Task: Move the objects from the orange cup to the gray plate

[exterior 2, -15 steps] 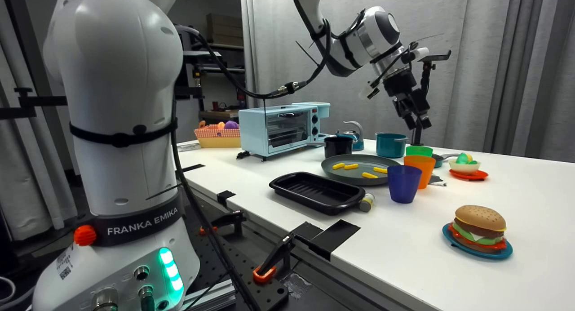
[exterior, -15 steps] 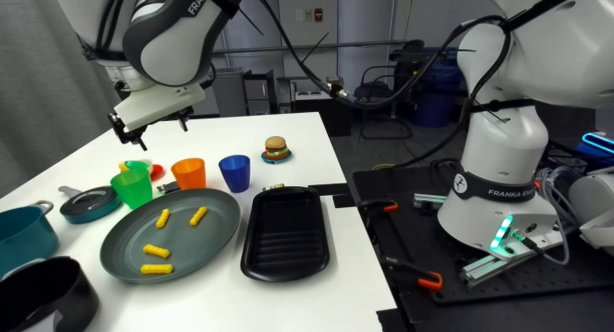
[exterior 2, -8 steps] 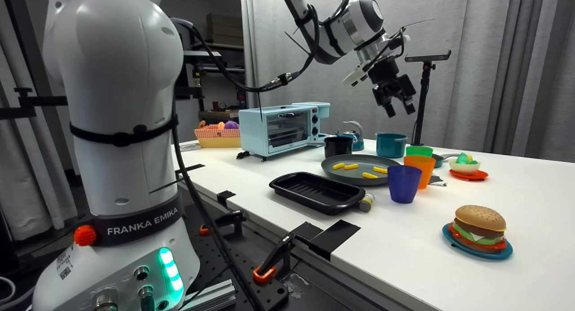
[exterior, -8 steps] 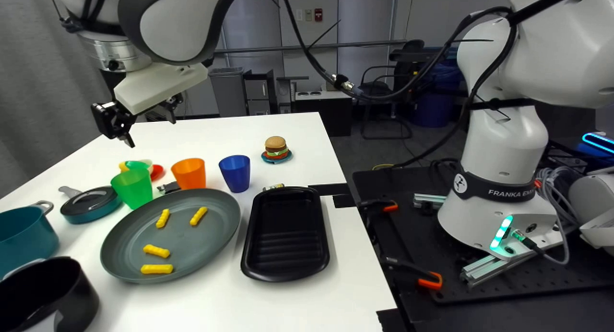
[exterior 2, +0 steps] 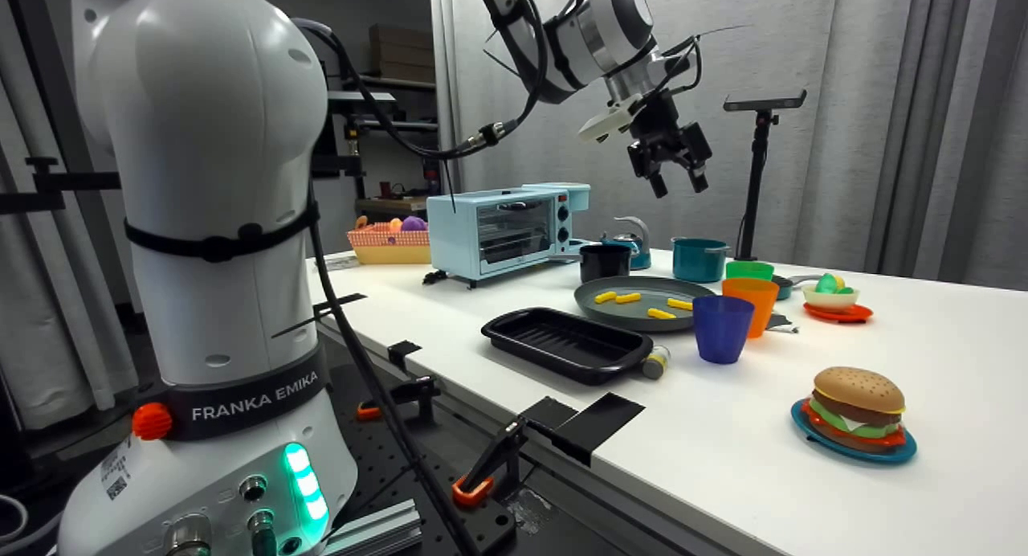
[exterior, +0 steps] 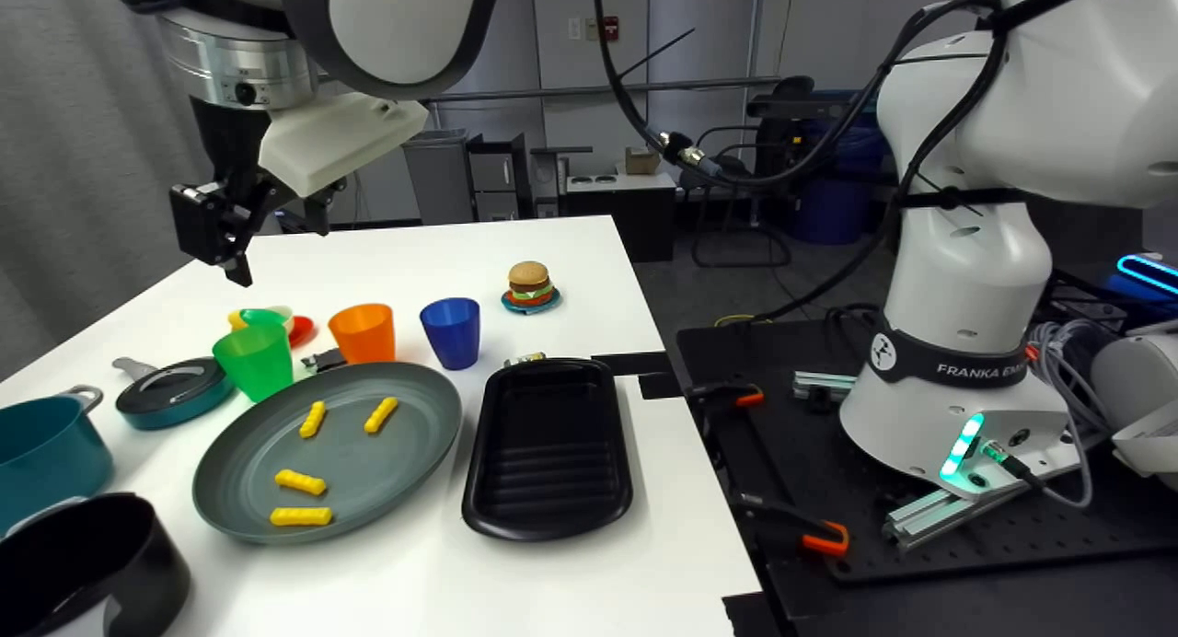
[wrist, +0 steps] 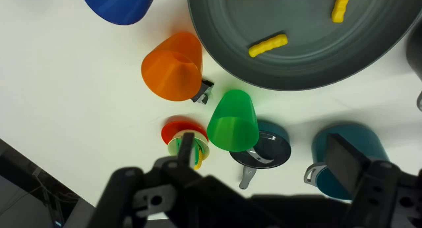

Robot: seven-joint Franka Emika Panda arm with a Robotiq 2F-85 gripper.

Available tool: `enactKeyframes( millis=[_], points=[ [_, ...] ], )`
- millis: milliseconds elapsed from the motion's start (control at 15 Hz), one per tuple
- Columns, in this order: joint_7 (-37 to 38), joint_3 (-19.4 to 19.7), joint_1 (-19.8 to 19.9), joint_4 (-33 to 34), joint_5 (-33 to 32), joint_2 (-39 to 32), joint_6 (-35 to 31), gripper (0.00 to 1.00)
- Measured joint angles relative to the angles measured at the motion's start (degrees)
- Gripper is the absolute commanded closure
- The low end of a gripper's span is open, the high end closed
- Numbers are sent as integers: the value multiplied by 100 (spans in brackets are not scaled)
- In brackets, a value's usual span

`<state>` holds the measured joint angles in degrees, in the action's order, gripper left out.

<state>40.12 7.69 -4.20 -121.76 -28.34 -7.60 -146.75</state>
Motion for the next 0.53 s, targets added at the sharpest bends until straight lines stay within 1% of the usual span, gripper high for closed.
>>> enactKeyframes(
  millis=[200,533],
  points=[
    [-110,-41,1,-184,15,195,-1,0],
    [-135,-44,7,-241,17,240,-2,0]
  ],
)
